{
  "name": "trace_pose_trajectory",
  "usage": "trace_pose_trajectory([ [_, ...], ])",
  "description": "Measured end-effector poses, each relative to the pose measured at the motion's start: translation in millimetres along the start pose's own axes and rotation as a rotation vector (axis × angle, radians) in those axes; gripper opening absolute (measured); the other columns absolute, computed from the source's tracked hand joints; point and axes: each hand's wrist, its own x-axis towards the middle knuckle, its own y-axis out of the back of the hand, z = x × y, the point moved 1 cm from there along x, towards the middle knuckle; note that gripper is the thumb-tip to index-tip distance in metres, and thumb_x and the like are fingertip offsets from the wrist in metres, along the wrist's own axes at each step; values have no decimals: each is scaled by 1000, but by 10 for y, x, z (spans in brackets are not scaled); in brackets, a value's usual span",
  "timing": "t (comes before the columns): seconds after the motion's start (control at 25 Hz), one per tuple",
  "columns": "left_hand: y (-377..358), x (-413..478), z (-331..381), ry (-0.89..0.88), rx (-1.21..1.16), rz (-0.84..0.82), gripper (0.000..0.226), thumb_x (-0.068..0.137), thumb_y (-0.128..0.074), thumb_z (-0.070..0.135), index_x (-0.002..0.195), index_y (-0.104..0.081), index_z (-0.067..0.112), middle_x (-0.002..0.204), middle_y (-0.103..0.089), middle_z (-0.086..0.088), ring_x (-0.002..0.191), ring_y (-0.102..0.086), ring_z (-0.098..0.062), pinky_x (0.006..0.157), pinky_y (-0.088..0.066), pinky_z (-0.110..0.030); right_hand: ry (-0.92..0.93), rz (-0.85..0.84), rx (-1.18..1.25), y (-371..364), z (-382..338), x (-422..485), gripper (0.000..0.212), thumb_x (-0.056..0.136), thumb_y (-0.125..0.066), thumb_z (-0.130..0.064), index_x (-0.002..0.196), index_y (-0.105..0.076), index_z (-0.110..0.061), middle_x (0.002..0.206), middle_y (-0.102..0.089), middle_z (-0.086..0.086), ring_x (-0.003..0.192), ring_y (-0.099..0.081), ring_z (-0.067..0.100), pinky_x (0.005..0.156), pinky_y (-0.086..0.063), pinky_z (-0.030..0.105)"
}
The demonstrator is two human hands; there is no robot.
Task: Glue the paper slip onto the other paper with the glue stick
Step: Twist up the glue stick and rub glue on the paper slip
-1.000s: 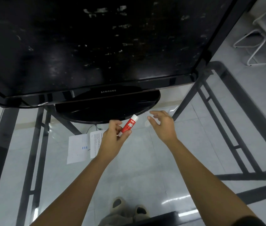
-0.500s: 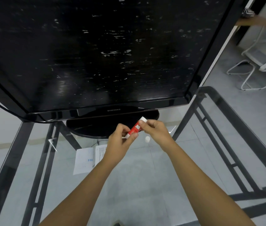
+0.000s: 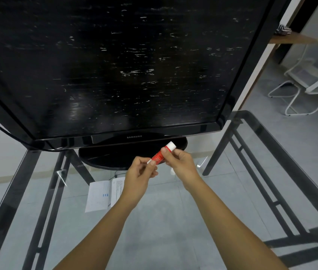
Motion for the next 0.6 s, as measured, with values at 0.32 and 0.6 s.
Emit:
trace_pose_trajectory([
  [0.32, -8, 33, 224, 562, -433, -105, 31, 91, -52, 37, 101, -59, 9, 59, -57, -3, 48, -50, -8, 47, -46, -16, 18, -15, 7, 14, -86, -52, 21, 78, -65, -47, 75, -71, -27, 82, -73, -2, 84, -68, 5, 74, -49, 14],
  [0.6, -8, -136, 119, 88, 55, 1, 16, 93, -48, 33, 100, -55, 19, 74, -66, 1, 65, -60, -5, 62, -50, -15, 14, -38, -2, -42, -128, -78, 21, 82, -62, -45, 80, -69, -26, 77, -73, -12, 83, -66, -3, 67, -48, 7],
])
